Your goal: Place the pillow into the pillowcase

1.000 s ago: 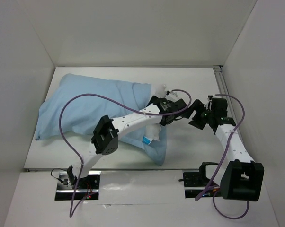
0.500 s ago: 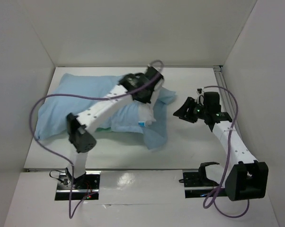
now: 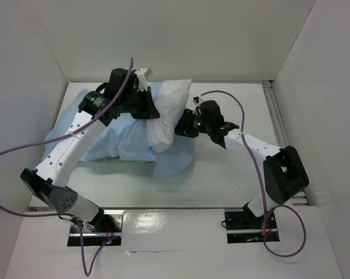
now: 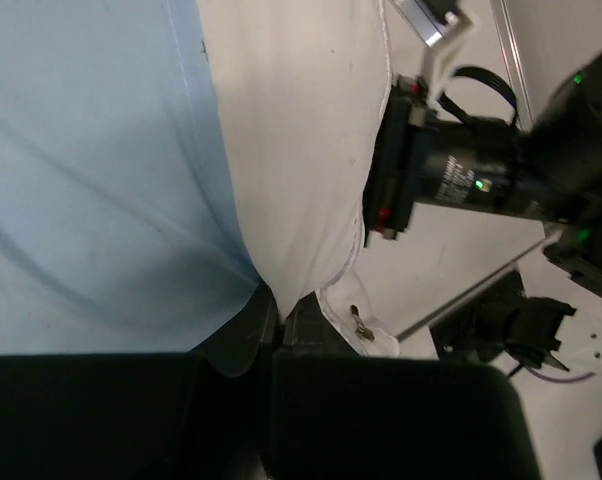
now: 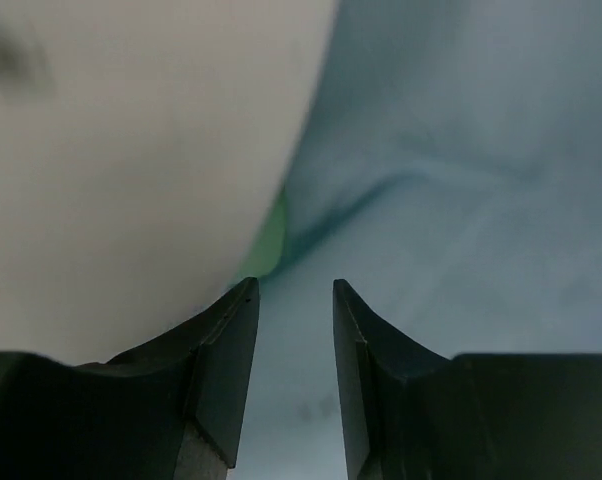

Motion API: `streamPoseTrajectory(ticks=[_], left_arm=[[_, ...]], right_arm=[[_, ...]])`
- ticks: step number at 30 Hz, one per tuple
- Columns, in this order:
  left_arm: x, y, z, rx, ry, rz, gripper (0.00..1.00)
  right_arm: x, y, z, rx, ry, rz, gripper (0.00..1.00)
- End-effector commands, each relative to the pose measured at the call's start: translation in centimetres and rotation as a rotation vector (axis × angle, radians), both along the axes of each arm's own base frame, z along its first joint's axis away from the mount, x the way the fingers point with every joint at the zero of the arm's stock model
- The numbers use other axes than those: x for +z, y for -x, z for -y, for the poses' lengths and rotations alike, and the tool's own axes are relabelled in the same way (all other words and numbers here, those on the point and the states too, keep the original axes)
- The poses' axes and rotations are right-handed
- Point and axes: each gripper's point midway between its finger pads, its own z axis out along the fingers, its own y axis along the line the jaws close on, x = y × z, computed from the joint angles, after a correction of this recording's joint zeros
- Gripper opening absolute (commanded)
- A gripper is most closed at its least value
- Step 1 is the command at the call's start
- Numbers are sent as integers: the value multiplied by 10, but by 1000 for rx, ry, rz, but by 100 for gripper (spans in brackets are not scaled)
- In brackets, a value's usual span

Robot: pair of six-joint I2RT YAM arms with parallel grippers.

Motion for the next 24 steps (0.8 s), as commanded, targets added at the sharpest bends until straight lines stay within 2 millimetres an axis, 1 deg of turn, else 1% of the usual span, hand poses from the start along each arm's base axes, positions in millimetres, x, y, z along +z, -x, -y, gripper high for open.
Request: streamPoseTrajectory(ticks=[1,2,3,4,5,6,7,8,9,10,11,12,13,14,15,16,17,18,19,20,21,22,23,24], left_arm=[[33,4,17,-65,161,49,0],[33,7,15,-79,177,46,0],[33,8,15,-75,183,40,0],[35,11,16,-87,193,46,0],[39,11,11,-70,205,50,0],[40,14,14,-83,220,38,0],[45,15,11,-83,228,46,0],[49,18,10,-79,238,50,0],[49,20,11,-91,244,46,0],[50,19,9,-84,253,39,0],[53,21,8,-85,257,48,0],[53,19,6,-80,260,47,0],[54,18,3,-78,264,46,0],[57,22,4,-88,272,51,0],[60,22,4,-93,291,50,0],[61,23,5,-103,295,47,0],[62,21,2,-93,304,40,0],[67,25,4,-113,319,53,0],[67,23,0,-102,319,55,0],[71,23,-3,-89,327,59,0],[70,21,-5,-76,321,63,0],[65,17,-9,-56,313,56,0],[65,15,-13,-44,313,58,0],[55,10,-14,-24,299,46,0]], right_arm=[[30,-30,-27,-12,-75,115,48],[29,-35,-30,-8,-68,118,54],[23,-36,-36,2,-53,117,58],[6,-37,-43,13,-35,85,64],[3,-42,-46,13,-39,91,67],[1,-42,-54,21,-43,81,69],[-18,-44,-61,24,-19,51,71],[-25,-50,-63,14,-9,44,73],[-25,-55,-72,17,-5,48,73],[-31,-58,-78,10,0,37,75],[-46,-61,-81,1,3,2,75],[-45,-66,-85,-5,-21,15,75],[-44,-67,-91,-16,-40,8,72],[-57,-70,-92,-26,-28,-2,68],[-52,-75,-99,-36,-36,10,65],[-55,-80,-100,-55,-33,5,57],[-68,-82,-103,-66,-13,-4,55],[-70,-86,-103,-83,-13,-9,50],[-72,-90,-104,-98,-14,-12,31],[-72,-92,-103,-108,-11,-9,22],[-77,-92,-103,-108,-1,-21,14],[-78,-88,-100,-108,7,-31,9],[-76,-91,-91,-131,11,-27,1],[-59,-87,-88,-131,-7,-5,0]])
